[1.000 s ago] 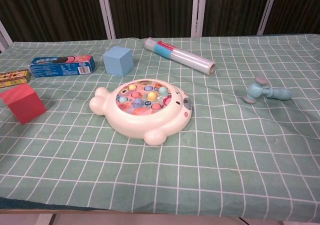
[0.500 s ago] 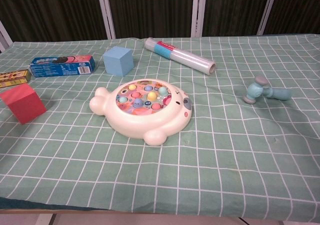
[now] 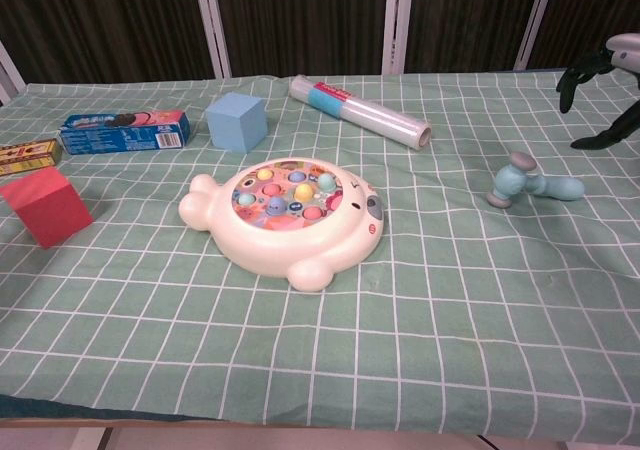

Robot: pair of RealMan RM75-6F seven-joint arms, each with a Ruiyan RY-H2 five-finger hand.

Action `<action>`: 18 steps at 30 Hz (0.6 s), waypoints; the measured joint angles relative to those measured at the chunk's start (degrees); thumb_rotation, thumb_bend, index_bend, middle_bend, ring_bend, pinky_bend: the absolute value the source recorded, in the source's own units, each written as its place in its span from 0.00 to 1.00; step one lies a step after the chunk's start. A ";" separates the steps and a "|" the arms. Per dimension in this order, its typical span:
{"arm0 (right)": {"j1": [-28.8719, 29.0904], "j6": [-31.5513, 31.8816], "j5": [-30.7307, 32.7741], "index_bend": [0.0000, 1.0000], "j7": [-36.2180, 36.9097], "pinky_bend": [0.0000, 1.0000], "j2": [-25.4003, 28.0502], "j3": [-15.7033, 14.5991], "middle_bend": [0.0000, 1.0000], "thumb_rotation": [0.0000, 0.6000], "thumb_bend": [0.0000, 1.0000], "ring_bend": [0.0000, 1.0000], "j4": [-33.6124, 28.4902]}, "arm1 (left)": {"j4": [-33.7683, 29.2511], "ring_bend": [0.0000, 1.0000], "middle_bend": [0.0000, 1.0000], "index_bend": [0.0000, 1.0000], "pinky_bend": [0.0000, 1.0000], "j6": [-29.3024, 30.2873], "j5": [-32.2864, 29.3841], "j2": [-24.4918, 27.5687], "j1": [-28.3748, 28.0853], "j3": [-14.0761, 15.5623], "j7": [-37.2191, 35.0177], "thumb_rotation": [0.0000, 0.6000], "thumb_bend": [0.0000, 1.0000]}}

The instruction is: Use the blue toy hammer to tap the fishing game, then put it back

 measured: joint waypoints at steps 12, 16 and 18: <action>2.52 -2.84 0.40 0.62 1.71 0.27 -3.60 -2.27 0.38 1.00 0.44 0.28 6.80 | -0.36 0.00 0.00 0.00 0.10 -0.27 0.42 0.31 0.03 0.48 0.26 1.00 0.41; 3.09 -3.80 0.63 0.62 2.10 0.27 -4.88 -2.89 0.38 1.00 0.46 0.28 8.57 | -0.39 0.00 0.00 0.00 0.10 -0.77 0.28 0.31 -0.14 0.52 0.48 1.00 0.41; 3.49 -4.27 0.74 0.62 2.30 0.27 -5.74 -3.12 0.38 1.00 0.46 0.28 9.61 | -0.42 0.00 0.00 0.00 0.10 -0.95 0.24 0.31 -0.24 0.53 0.57 1.00 0.41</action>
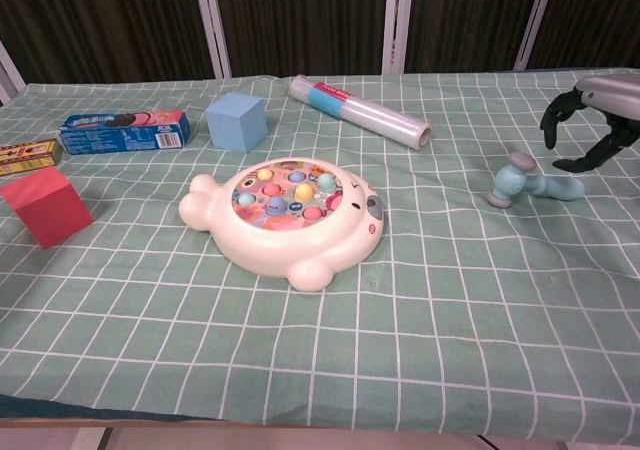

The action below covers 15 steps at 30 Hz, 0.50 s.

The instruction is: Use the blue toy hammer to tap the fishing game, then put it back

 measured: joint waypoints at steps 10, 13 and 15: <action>1.18 -1.20 0.32 0.62 -0.06 0.27 -2.38 -0.71 0.38 1.00 0.46 0.28 2.58 | 0.02 0.00 0.00 0.00 0.10 0.00 0.04 0.06 0.05 0.12 0.07 1.00 0.41; 1.56 -1.54 0.54 0.62 -0.42 0.27 -3.16 -0.92 0.38 1.00 0.46 0.28 3.39 | -0.06 0.00 0.00 0.00 0.10 0.00 0.05 0.14 0.14 0.25 0.27 1.00 0.41; 1.80 -1.83 0.84 0.62 -0.70 0.27 -3.62 -1.00 0.38 1.00 0.46 0.28 3.98 | -0.12 0.00 0.00 0.00 0.10 -0.01 0.05 0.20 0.16 0.29 0.28 1.00 0.41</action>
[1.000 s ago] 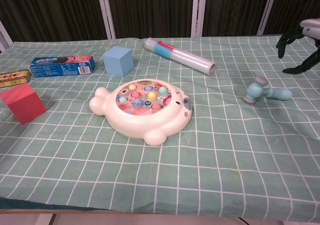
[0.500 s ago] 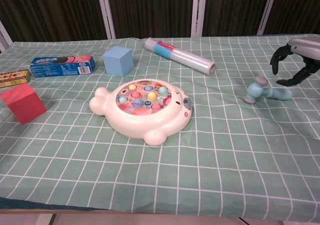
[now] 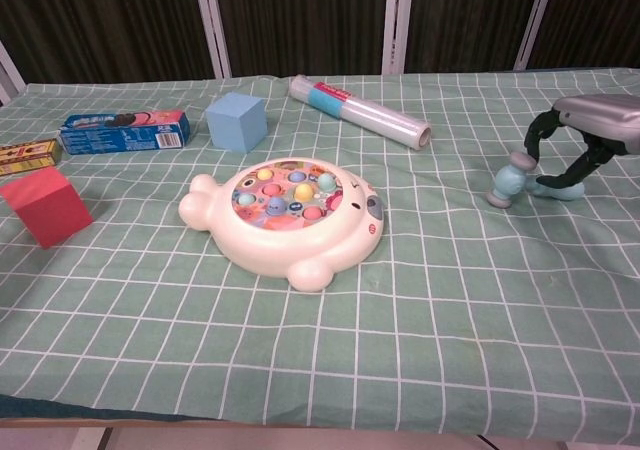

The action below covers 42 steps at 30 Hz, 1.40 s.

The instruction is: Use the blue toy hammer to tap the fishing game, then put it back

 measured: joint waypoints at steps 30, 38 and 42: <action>1.49 -1.48 1.42 0.63 -0.98 0.28 -2.52 -0.69 0.39 1.00 0.52 0.29 2.45 | 0.06 0.00 0.00 0.00 0.11 0.19 0.83 0.61 0.16 0.44 -0.66 1.00 0.42; 1.72 -2.01 1.96 0.64 -1.54 0.29 -2.95 -0.80 0.39 1.00 0.52 0.29 2.87 | -0.02 0.00 0.00 0.00 0.11 0.17 0.66 0.71 0.19 0.39 -0.71 1.00 0.42; 1.81 -2.14 2.17 0.64 -1.62 0.30 -3.15 -0.80 0.39 1.00 0.52 0.29 3.04 | -0.05 0.00 0.00 0.00 0.11 0.21 0.65 0.74 0.22 0.37 -0.75 1.00 0.42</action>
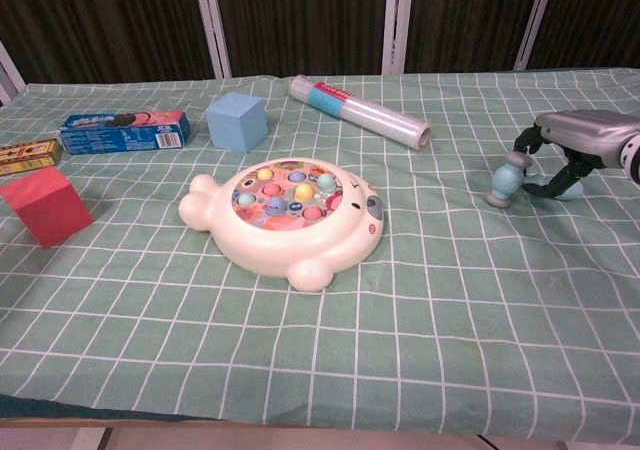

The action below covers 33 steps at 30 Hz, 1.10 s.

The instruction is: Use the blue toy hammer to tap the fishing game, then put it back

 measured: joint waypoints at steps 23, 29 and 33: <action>-0.10 1.44 -2.05 0.85 0.40 0.65 -0.79 -1.13 0.59 1.00 0.55 0.63 0.73 | 0.01 0.00 0.00 0.00 0.11 0.33 0.18 0.17 0.14 -0.04 -0.38 1.00 0.42; -0.15 2.00 -2.79 0.90 0.67 0.69 -1.26 -1.40 0.63 1.00 0.55 0.67 1.46 | 0.04 0.00 0.00 0.00 0.11 0.32 0.14 0.16 0.13 -0.09 -0.37 1.00 0.42; -0.15 2.16 -3.32 0.91 1.04 0.72 -1.46 -1.60 0.65 1.00 0.55 0.70 1.87 | 0.03 0.00 0.00 0.00 0.11 0.29 0.07 0.15 0.15 -0.08 -0.34 1.00 0.42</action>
